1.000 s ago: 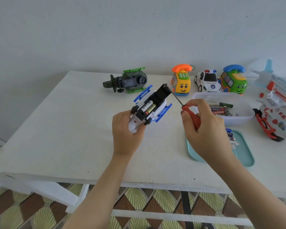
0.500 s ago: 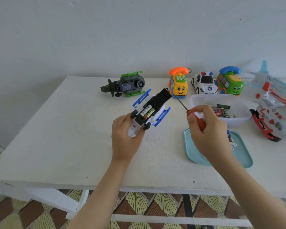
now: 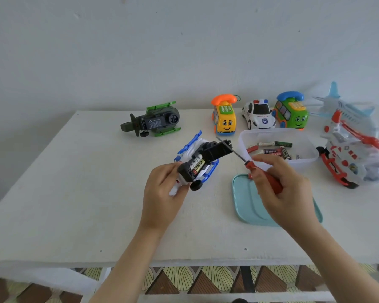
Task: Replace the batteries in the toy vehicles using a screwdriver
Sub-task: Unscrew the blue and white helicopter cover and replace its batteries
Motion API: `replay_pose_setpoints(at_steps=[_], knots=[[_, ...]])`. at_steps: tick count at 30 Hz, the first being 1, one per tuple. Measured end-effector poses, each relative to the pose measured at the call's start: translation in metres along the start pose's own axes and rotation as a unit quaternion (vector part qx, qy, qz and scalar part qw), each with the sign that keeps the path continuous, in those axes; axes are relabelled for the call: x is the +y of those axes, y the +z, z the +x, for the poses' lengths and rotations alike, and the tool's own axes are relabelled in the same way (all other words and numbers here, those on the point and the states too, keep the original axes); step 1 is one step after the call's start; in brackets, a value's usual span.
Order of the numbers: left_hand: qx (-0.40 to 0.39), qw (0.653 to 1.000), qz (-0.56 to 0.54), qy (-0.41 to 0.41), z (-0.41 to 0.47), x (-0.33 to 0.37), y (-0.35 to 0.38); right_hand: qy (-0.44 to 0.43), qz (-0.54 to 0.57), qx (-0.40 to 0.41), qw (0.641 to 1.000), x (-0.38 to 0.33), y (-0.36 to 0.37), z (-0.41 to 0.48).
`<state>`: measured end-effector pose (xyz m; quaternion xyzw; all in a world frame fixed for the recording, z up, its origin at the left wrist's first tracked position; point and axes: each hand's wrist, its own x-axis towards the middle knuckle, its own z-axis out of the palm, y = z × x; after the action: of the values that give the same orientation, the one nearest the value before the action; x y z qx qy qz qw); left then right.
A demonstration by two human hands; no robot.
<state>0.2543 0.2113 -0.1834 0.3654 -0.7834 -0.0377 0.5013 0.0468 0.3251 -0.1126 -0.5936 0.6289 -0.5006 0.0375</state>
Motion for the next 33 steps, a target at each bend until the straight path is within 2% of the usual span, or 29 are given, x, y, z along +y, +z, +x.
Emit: replay_pose_setpoints(at_steps=[7,12,19,24,29,33], knots=[[0.06,0.996,0.022,0.059,0.023,0.019,0.007,0.021,-0.015,-0.101,0.995,0.022,-0.017,0.022],[0.081,0.99,0.021,0.115,0.042,0.029,0.018,-0.019,0.002,-0.086,0.996,0.031,-0.031,0.042],[0.079,0.985,0.055,0.145,0.074,0.042,0.047,-0.006,0.018,-0.069,0.997,0.056,-0.049,0.069],[0.073,0.984,0.063,0.152,0.091,0.049,0.069,0.023,0.03,-0.072,0.997,0.068,-0.057,0.078],[0.065,0.984,0.057,0.156,0.1,0.057,0.089,0.098,0.11,-0.068,0.987,0.088,-0.064,0.09],[0.055,0.987,0.035,0.15,0.105,0.06,0.102,0.163,0.194,-0.08,0.964,0.105,-0.075,0.1]])
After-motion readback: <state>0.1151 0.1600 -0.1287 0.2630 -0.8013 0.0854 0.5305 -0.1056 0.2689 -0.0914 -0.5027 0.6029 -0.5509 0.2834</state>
